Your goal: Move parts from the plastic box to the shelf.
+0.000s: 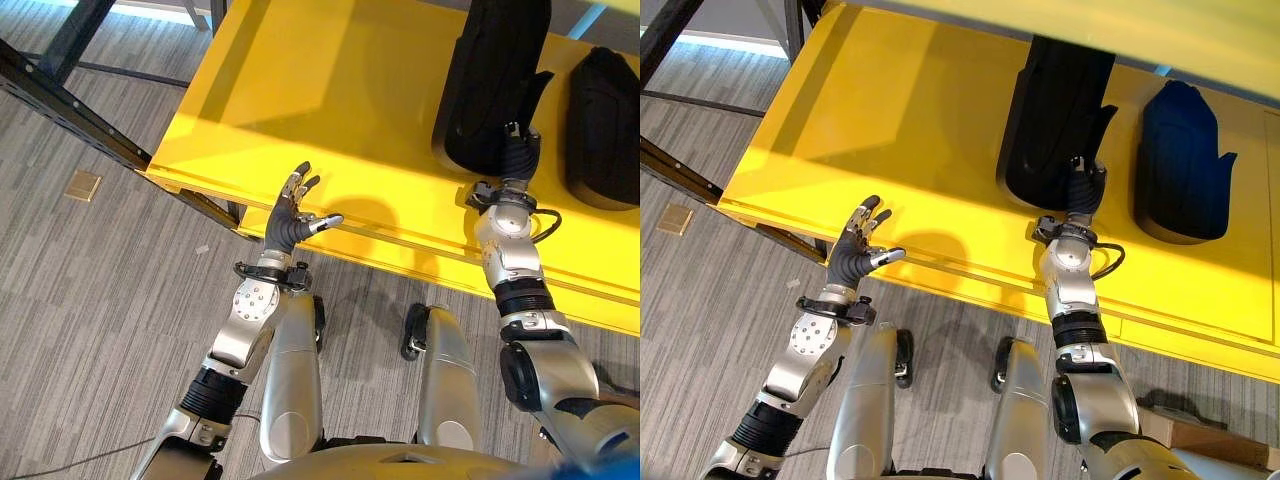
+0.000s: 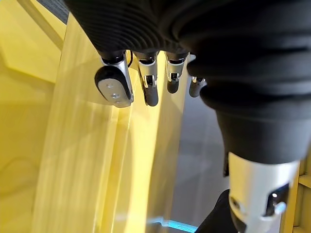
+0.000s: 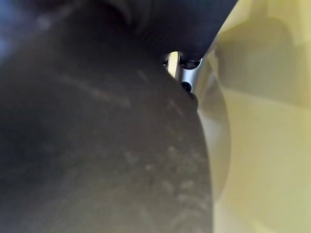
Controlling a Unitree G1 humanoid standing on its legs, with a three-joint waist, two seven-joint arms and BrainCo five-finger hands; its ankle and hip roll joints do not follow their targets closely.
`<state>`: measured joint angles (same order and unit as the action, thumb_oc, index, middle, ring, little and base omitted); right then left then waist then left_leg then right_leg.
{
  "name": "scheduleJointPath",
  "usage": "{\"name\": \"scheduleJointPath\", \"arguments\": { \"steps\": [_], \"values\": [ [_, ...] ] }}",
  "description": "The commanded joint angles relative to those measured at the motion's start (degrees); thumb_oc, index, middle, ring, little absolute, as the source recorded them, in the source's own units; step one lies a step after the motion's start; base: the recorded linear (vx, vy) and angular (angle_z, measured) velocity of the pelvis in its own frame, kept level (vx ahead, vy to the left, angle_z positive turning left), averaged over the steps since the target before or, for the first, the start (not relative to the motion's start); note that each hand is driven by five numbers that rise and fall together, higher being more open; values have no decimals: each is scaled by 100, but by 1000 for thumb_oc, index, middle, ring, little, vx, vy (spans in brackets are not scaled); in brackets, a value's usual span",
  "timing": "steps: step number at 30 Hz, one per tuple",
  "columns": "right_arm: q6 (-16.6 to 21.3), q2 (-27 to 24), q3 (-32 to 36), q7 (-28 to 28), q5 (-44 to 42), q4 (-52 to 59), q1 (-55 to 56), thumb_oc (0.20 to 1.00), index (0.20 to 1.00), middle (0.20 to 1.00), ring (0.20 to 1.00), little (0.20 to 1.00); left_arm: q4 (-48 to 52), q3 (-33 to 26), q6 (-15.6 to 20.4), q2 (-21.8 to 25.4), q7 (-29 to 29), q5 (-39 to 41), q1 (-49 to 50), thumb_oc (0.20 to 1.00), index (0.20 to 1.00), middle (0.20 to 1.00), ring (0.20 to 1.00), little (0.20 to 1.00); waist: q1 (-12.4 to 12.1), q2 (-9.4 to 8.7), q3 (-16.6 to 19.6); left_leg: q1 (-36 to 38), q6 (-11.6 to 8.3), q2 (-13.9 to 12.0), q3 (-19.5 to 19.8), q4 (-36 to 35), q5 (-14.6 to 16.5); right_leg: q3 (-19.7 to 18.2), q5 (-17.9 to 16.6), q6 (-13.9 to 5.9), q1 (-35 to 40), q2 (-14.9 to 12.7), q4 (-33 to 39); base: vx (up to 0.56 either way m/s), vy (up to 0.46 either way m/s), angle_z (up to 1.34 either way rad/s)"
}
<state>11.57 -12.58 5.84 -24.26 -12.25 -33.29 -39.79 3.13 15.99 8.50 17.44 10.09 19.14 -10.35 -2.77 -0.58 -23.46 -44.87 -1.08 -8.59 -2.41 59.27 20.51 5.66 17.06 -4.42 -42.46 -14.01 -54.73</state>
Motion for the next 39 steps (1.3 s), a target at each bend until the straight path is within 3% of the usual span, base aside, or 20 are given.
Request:
{"name": "scheduleJointPath", "arguments": {
  "steps": [1, 8, 16, 22, 29, 39],
  "values": [
    [-187, -27, -291, -263, -478, -845, 466, 1000, 1000, 1000, 1000, 1000, -193, 528, 68, 58, 314, 128, 64, 1000, 1000, 1000, 1000, 1000, -34, 266, -313, -79, -270, 6, 229, 227, 246, 37, -326, 38, -164, 119, 38, -32, -4, 1],
    [224, -266, -751, -577, -1218, -463, 230, 1000, 1000, 1000, 1000, 1000, -5, 710, 170, 161, 640, -34, -154, 1000, 1000, 1000, 1000, 1000, 3, 179, -177, -294, -322, 33, 211, 157, 443, 67, -214, 45, -378, 79, 86, -29, -8, 2],
    [153, 214, -406, -698, -1324, 1504, 356, 1000, 1000, 1000, 1000, 1000, 177, 459, 18, 302, 628, -41, -406, 1000, 1000, 1000, 1000, 1000, 57, 114, -113, -358, -387, 32, 202, -116, 397, 147, -235, -34, -458, -15, 210, -21, -16, 5],
    [123, 399, -435, -832, -1044, 2312, 511, 1000, 1000, 1000, 1000, 1000, 266, 482, -71, 339, 673, -107, -465, 1000, 1000, 1000, 1000, 1000, 67, 102, -150, -401, -354, 60, 223, -114, 383, 177, -219, -30, -498, -56, 163, -11, -12, 6],
    [119, 434, -546, -904, -1080, 2577, 564, 1000, 1000, 1000, 1000, 1000, 291, 509, -99, 392, 722, -66, -532, 1000, 1000, 1000, 1000, 1000, 76, 76, -206, -449, -324, 46, 215, -60, 366, 146, -207, -33, -557, -65, 77, -3, -2, 1],
    [19, 460, -1051, -559, -1096, 2774, 818, 1000, 1000, 1000, 1000, 1000, 301, 467, -120, 414, 748, -113, -484, 1000, 1000, 1000, 1000, 1000, 66, 52, -234, -480, -310, 38, 215, 25, 361, 138, -188, -33, -576, -87, -10, 0, 0, 0]
  ]
}}
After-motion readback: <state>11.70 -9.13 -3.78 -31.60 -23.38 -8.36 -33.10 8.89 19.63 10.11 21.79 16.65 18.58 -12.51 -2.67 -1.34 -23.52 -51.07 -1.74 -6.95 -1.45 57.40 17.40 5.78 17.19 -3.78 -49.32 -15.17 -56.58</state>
